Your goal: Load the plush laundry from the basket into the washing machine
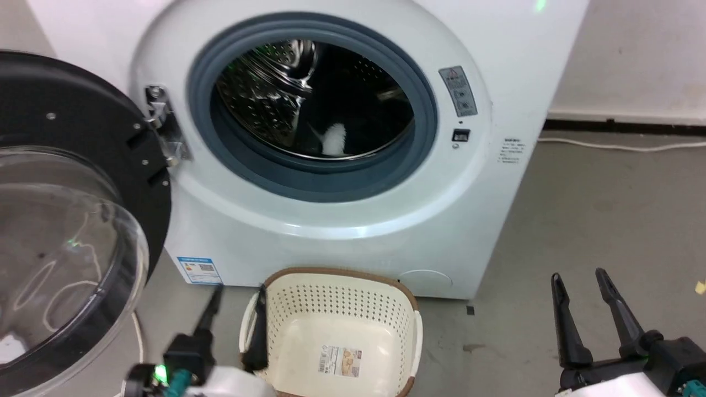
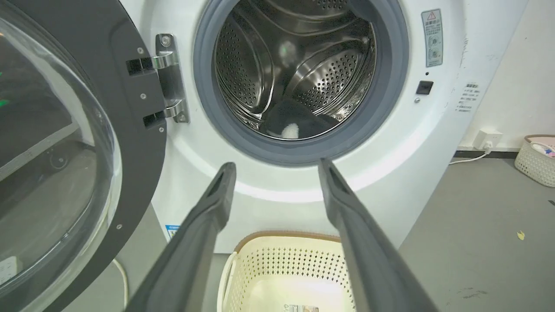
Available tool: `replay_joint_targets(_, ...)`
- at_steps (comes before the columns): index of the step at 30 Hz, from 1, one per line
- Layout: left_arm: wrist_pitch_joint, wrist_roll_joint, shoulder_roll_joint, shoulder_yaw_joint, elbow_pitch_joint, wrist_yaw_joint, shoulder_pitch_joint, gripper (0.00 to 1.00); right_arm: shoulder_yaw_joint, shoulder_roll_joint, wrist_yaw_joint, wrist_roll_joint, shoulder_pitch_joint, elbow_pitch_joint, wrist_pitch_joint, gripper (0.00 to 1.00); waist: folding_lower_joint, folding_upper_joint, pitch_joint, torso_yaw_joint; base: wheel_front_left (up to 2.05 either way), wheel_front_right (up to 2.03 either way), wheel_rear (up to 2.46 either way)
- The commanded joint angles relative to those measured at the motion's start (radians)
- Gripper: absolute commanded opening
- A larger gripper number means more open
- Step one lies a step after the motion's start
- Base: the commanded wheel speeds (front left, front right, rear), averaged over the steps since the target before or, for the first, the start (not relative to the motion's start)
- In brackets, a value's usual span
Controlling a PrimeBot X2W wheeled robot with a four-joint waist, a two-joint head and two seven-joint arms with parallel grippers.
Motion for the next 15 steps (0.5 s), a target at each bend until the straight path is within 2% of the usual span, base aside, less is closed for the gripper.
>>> replay_joint_targets(1,-0.004,0.011,-0.002,-0.007,-0.003,0.008,0.021,1.00,0.001,0.000,-0.001,-0.001,0.016,0.005,-0.004,1.00,0.0002,0.0000,-0.007,0.007,0.00,0.00,0.00)
replay_joint_targets(9,-0.004,0.011,-0.006,-0.016,0.001,0.019,0.043,1.00,0.011,0.000,-0.001,0.002,0.027,0.012,-0.004,1.00,0.0002,0.0000,-0.007,0.015,0.00,0.00,0.00)
replay_joint_targets(10,0.001,0.007,-0.006,-0.017,0.001,0.014,0.029,0.00,0.009,0.000,0.000,0.001,0.008,0.010,0.001,0.00,0.0002,0.0000,-0.007,0.017,0.00,0.00,0.00)
replay_joint_targets(15,0.007,0.008,-0.006,-0.015,-0.002,0.014,0.029,0.00,0.010,0.000,0.000,-0.002,0.004,0.011,0.006,0.00,0.0003,0.0000,-0.007,0.016,0.00,0.00,0.00)
